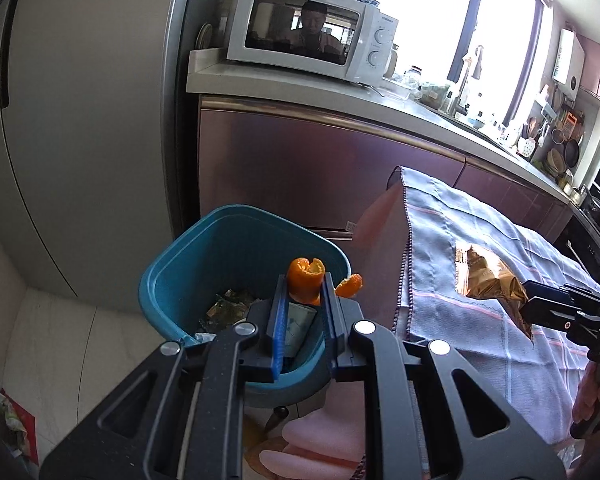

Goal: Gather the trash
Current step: 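Lift the peel and foil bag and carry both to the teal bin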

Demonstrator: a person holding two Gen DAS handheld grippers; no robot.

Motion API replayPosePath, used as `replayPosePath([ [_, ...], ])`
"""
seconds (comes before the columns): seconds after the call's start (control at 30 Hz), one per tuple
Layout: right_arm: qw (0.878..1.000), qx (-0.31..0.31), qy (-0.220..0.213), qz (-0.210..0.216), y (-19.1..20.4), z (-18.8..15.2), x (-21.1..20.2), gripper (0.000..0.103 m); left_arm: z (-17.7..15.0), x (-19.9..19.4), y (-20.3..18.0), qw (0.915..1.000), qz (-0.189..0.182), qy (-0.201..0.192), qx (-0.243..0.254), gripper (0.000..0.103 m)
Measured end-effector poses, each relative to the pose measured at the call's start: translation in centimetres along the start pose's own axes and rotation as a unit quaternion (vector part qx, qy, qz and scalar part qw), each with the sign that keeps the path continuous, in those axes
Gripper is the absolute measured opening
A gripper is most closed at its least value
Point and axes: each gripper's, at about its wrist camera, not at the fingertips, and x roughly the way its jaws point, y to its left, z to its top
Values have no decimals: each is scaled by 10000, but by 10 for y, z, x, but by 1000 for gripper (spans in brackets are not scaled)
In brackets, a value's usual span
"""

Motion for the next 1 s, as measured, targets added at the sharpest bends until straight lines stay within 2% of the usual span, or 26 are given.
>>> replayPosePath([
  [0.43, 9998, 13, 169, 108, 1, 5, 15, 31, -3, 20, 10, 9996, 199, 123, -144, 16],
  [1.0, 9980, -357, 365, 379, 22, 32, 56, 31, 1, 30, 13, 9991, 309, 162, -231, 16],
])
